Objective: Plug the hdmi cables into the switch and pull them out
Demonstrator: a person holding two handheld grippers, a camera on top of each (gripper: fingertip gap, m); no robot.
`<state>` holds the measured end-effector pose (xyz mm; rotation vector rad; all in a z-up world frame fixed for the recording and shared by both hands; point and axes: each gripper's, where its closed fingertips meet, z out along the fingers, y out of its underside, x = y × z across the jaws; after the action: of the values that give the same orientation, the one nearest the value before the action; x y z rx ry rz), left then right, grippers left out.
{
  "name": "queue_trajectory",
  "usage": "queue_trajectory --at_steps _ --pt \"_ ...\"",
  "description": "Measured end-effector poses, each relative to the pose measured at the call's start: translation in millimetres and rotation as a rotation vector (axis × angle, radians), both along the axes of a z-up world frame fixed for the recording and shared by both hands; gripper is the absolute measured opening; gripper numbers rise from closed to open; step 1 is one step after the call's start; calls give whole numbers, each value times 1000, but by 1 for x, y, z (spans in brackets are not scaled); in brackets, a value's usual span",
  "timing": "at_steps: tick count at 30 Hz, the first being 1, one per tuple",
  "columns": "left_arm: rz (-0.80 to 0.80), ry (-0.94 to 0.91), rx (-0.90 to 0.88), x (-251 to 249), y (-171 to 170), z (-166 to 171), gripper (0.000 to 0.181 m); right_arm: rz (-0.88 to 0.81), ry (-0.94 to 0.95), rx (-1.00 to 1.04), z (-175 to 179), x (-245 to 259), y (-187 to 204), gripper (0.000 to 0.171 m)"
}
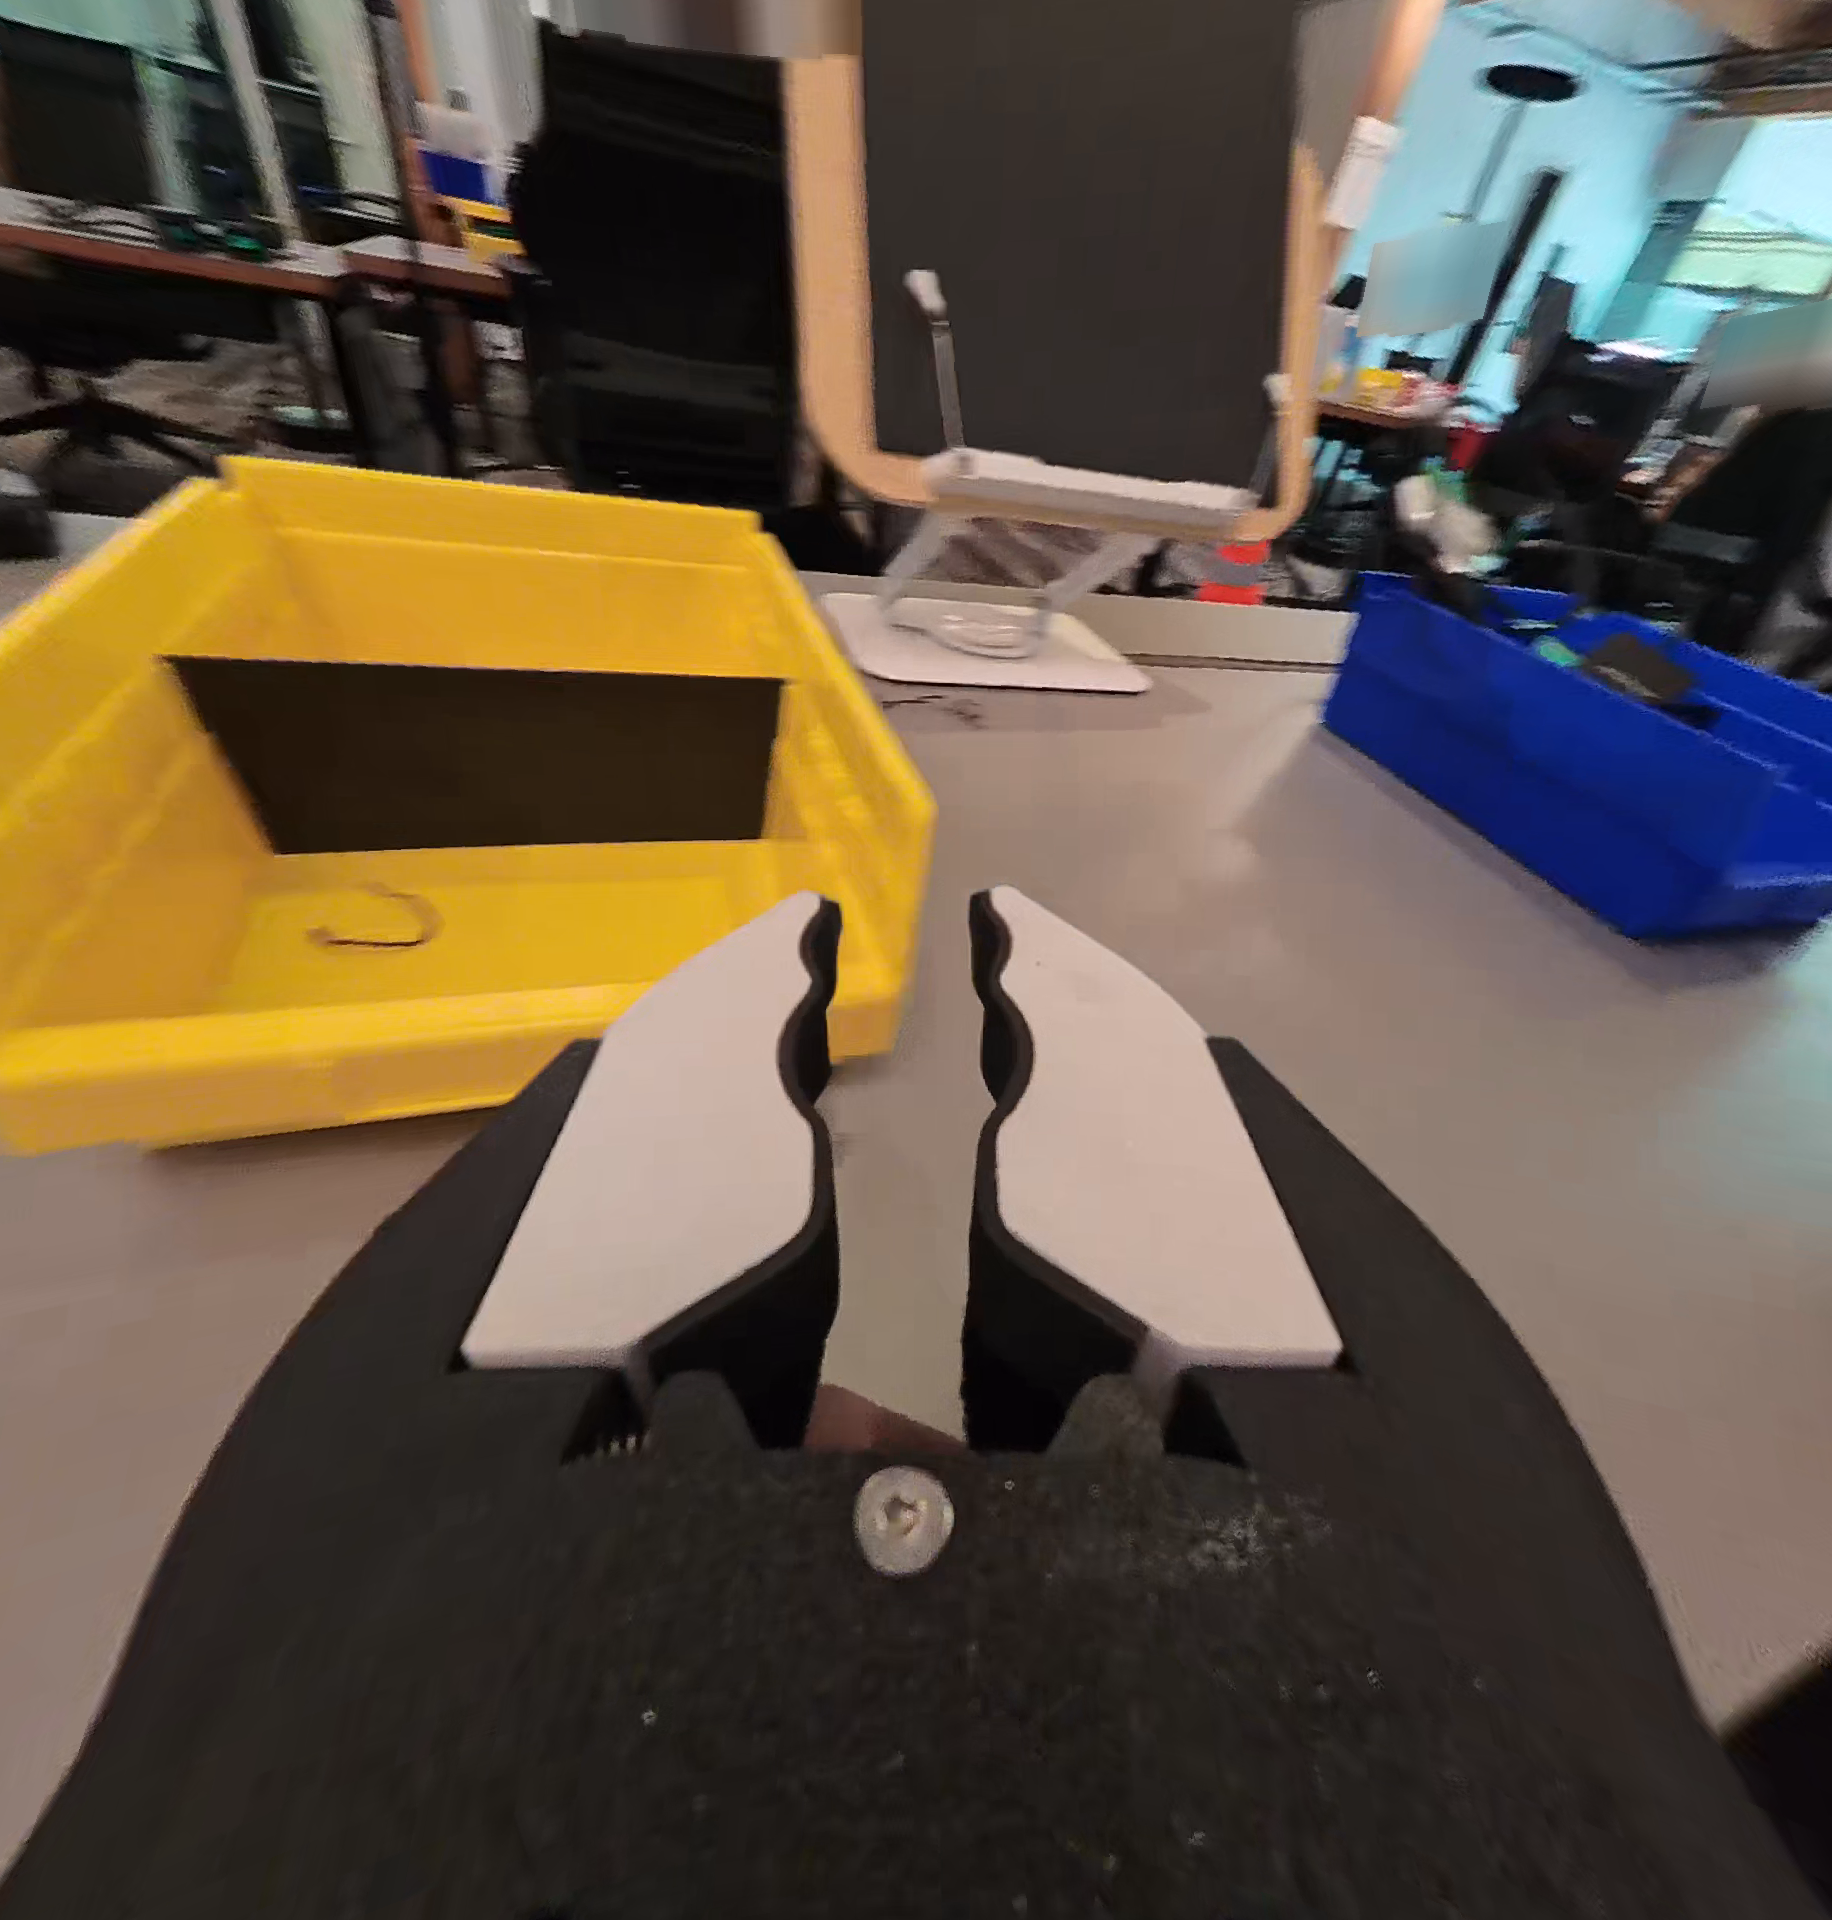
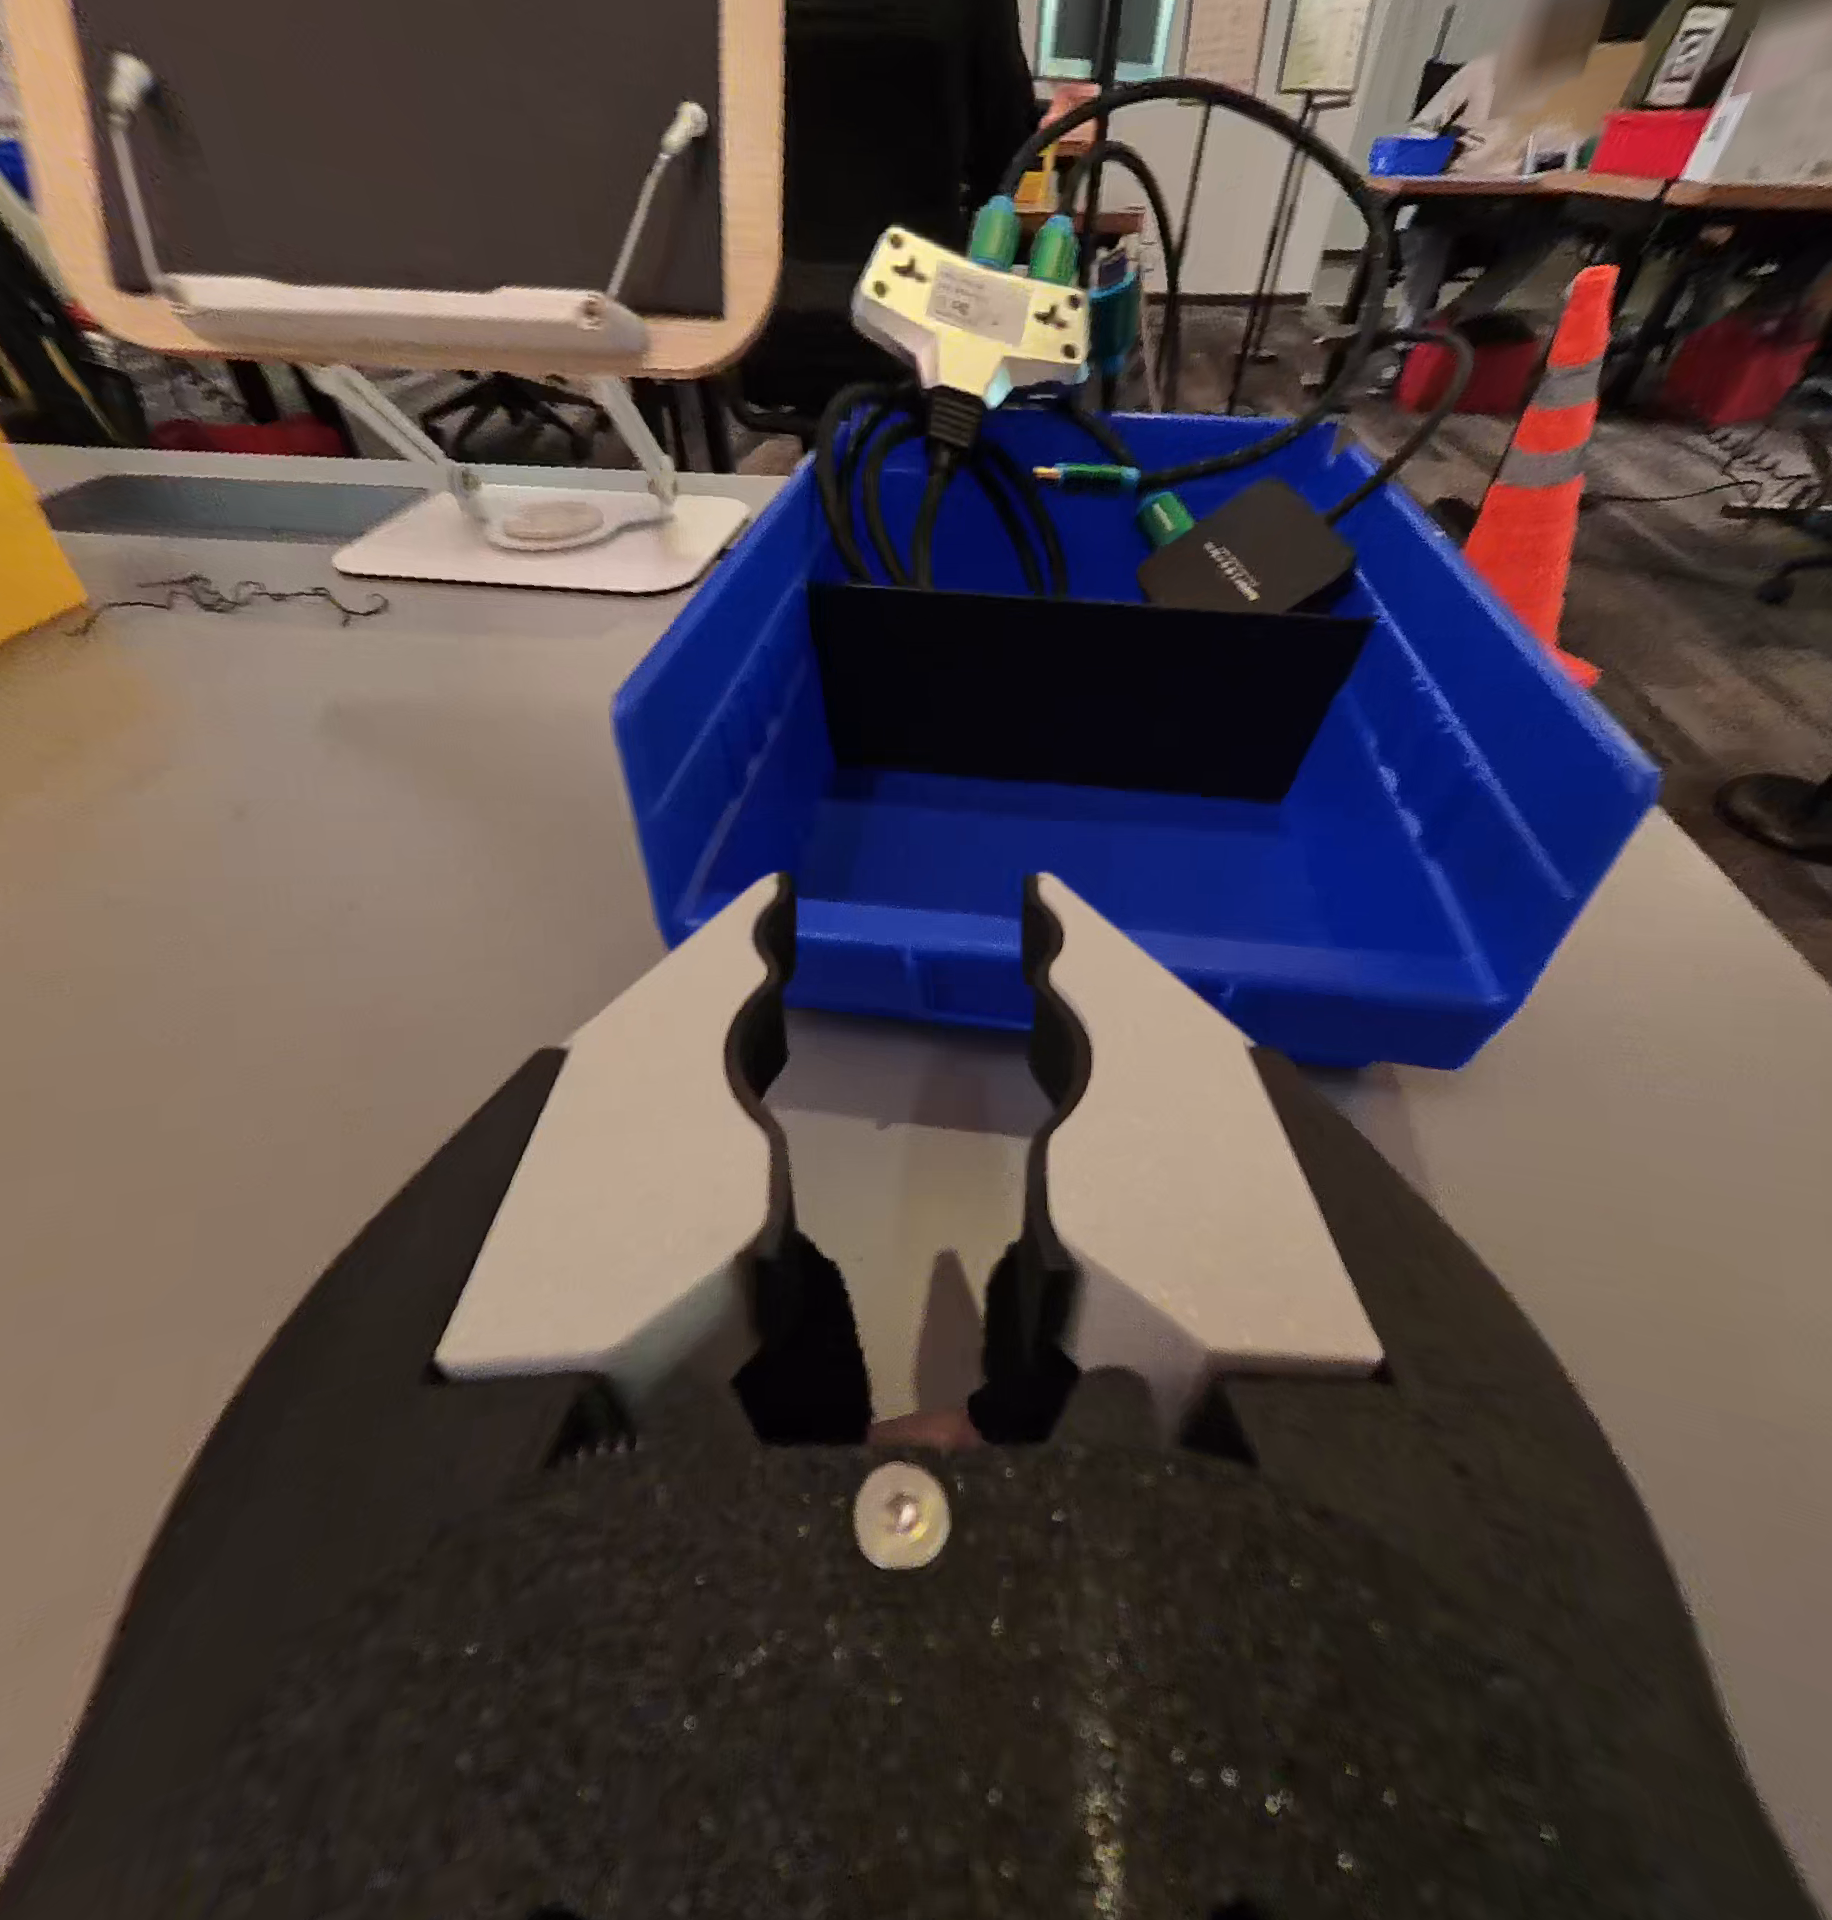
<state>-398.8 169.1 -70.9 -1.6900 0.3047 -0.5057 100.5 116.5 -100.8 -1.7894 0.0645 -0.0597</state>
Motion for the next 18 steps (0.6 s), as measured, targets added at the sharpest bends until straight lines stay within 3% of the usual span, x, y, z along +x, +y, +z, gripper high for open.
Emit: queue_trajectory --at_steps 5,18 --pt "136 126 1 -40 17 -11 25 -38 -1 -23 -6 15 7 43" --pt "116 182 -34 -40 -2 -24 25 -11 43 -7 -4 4 25 43"
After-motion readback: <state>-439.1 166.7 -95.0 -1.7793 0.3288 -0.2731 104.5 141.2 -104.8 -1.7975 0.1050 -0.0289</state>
